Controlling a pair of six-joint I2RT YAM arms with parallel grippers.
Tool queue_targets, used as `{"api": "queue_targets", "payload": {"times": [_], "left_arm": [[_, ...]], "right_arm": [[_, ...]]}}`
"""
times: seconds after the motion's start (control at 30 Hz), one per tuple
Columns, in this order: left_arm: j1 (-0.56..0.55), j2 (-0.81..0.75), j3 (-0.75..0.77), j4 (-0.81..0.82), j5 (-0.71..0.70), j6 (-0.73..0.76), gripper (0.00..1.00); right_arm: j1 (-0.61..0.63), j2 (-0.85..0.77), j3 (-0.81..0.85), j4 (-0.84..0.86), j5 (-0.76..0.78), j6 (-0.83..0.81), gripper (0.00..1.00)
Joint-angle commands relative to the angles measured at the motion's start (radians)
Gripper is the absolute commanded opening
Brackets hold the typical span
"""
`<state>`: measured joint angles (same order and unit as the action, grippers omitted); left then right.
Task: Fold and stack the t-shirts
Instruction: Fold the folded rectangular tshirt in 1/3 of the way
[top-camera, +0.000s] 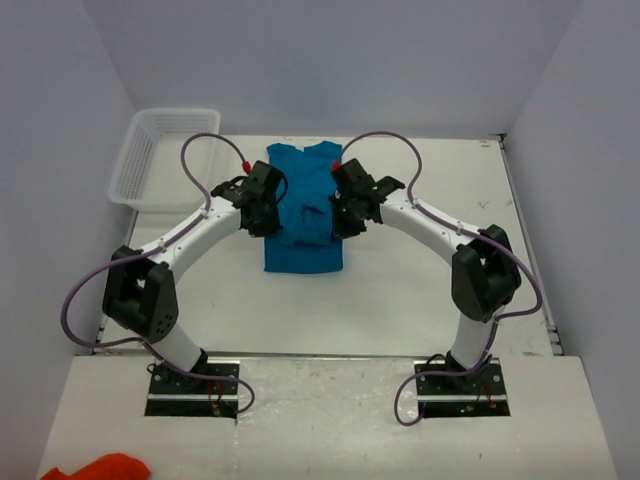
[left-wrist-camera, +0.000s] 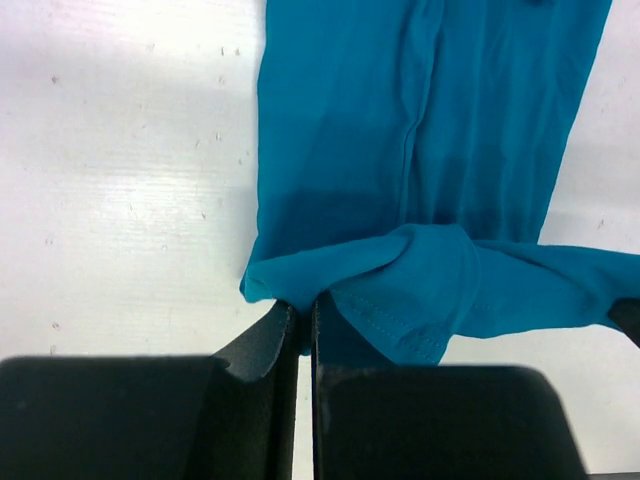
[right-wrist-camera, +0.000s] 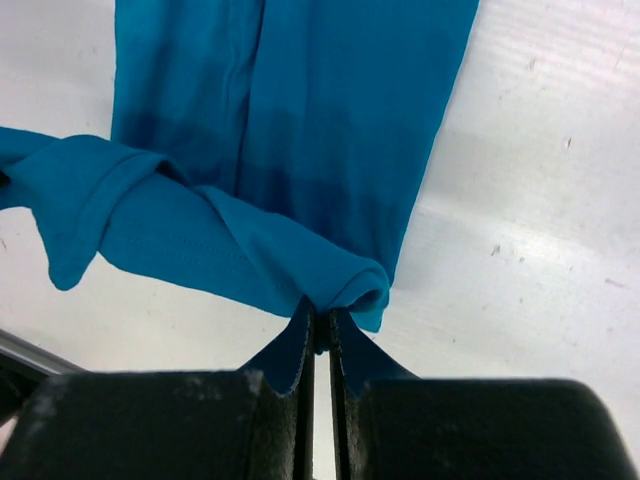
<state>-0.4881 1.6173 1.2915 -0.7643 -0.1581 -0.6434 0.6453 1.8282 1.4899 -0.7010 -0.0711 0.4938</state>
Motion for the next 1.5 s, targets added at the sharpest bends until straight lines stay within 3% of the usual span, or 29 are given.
{"api": "queue_targets", "payload": {"times": [0.0, 1.03, 1.07, 1.13, 1.17, 1.2, 1.23, 1.3, 1.37, 1.47], "left_arm": [[0.014, 0.053, 0.071, 0.037, -0.001, 0.044, 0.0], [0.109, 0.383, 0.364, 0.06, 0.088, 0.1, 0.01], [0.111, 0.388, 0.365, 0.065, 0.091, 0.102, 0.04], [0.112, 0.4, 0.362, 0.077, 0.106, 0.11, 0.24], [0.112, 0.403, 0.364, 0.08, 0.103, 0.113, 0.36], [0.112, 0.403, 0.364, 0.086, 0.098, 0.117, 0.67], [0.112, 0.391, 0.364, 0.095, 0.086, 0.119, 0.82], [0.106, 0.347, 0.324, 0.147, 0.034, 0.132, 1.0], [0.089, 0.25, 0.289, 0.233, -0.029, 0.159, 1.0], [0.057, 0.129, 0.241, 0.296, -0.15, 0.208, 1.0]], "right_arm": [[-0.027, 0.046, 0.084, -0.035, -0.047, -0.066, 0.0], [-0.139, 0.416, 0.547, -0.199, -0.182, -0.161, 0.0], [-0.139, 0.425, 0.567, -0.212, -0.18, -0.164, 0.05], [-0.139, 0.43, 0.569, -0.21, -0.173, -0.166, 0.19], [-0.139, 0.43, 0.572, -0.207, -0.155, -0.17, 0.36], [-0.139, 0.427, 0.569, -0.198, -0.142, -0.172, 0.45], [-0.139, 0.413, 0.567, -0.189, -0.128, -0.172, 0.55], [-0.139, 0.39, 0.575, -0.154, -0.086, -0.188, 0.71], [-0.139, 0.367, 0.631, -0.15, -0.052, -0.202, 0.81], [-0.139, 0.349, 0.731, -0.21, 0.007, -0.227, 0.86]]}}
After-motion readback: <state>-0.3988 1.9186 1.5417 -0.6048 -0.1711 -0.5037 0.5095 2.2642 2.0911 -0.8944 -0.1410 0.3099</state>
